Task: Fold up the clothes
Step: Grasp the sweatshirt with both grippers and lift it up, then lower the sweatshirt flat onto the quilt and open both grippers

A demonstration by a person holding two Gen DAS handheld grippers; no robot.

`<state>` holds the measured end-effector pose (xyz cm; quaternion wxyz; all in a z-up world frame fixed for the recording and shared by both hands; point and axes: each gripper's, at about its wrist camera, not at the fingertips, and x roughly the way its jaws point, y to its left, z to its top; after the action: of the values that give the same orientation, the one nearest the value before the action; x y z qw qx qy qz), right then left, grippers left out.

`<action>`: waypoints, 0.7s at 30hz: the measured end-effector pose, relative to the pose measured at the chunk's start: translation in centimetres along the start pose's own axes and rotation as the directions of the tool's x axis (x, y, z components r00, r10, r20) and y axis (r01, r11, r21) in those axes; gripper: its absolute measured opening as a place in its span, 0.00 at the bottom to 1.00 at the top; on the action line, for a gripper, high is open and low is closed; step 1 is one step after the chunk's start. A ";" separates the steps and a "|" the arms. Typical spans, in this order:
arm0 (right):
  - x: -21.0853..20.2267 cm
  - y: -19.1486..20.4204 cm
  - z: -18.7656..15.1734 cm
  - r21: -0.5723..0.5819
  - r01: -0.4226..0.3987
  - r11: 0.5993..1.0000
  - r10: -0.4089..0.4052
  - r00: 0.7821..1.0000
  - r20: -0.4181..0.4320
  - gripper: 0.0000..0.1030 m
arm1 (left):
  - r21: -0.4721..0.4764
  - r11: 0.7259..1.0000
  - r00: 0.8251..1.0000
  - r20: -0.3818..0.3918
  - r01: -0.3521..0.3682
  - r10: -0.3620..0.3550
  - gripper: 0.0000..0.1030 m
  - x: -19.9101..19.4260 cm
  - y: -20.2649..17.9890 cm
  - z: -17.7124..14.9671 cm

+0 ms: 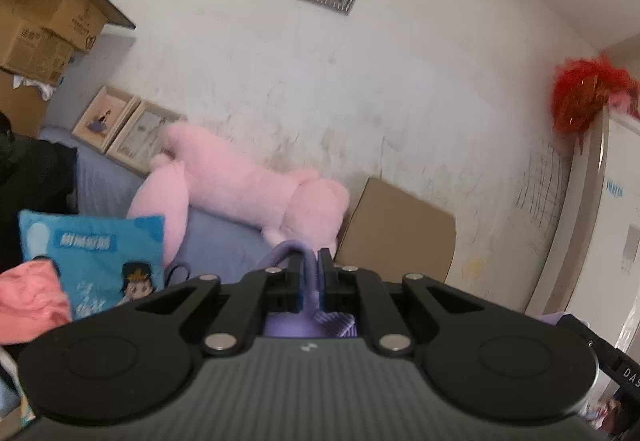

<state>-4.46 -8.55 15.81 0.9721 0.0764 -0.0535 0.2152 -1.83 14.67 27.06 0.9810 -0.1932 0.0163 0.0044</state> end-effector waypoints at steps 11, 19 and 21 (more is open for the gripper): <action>-3.9 -3.1 -28.9 0.203 0.372 0.906 -0.155 0.737 -0.658 0.05 | 0.036 0.971 0.744 -0.637 -0.236 0.204 0.07 3.0 9.5 -29.1; -5.4 -3.1 -31.6 0.231 0.399 0.888 -0.126 0.692 -0.711 0.05 | 0.017 0.933 0.561 -0.795 -0.359 0.230 0.06 1.6 14.5 -38.6; -5.6 -2.0 -31.0 0.186 0.352 0.917 -0.128 0.703 -0.699 0.05 | 0.013 0.937 0.596 -0.768 -0.350 0.233 0.06 1.2 14.4 -37.7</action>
<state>-6.40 -7.35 -15.65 0.9203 0.1493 0.3465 0.1036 -2.01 13.71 -13.30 0.8526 -0.2398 0.4565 0.0849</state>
